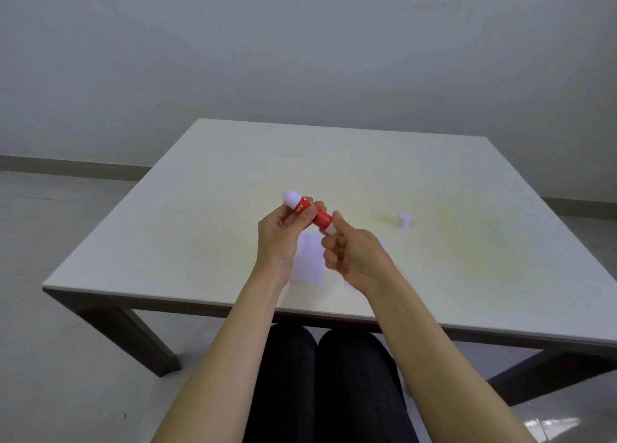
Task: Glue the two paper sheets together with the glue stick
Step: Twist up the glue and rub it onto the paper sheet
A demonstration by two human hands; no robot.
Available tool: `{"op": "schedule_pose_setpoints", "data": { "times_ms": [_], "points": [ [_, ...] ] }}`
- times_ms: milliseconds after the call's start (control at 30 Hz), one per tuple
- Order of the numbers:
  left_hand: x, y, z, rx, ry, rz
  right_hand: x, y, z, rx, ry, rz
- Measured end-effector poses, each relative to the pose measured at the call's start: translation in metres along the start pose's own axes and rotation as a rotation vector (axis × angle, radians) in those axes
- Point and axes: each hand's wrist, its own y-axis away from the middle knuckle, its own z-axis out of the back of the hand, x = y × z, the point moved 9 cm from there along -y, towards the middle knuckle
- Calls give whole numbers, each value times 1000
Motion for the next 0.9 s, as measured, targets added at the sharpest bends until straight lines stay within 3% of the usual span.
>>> {"op": "schedule_pose_setpoints", "data": {
  "times_ms": [100,200,300,367,500,567,733,800,900],
  "points": [
    [1,1,-4,27,-2,3,-9,1,3,-85,22,-134],
    [1,0,-1,3,26,3,7,-1,3,-57,182,86],
    [-2,-1,2,-6,46,-8,21,1,-4,36,155,257],
    [-3,-1,0,11,41,-16,15,-1,-5,58,72,169],
    [-3,0,-6,40,-30,-14,-13,-1,-1,-41,-62,-191],
    [-2,1,-8,37,0,-5,-11,-2,2,-56,-17,-149],
    [-3,-1,-3,-19,34,-22,16,-1,1,76,-19,205],
    [-2,-1,-4,-8,14,-24,12,-1,2,90,-84,155],
    [4,1,-6,20,-7,-10,-7,-2,5,-16,-91,-65]
  ]
}}
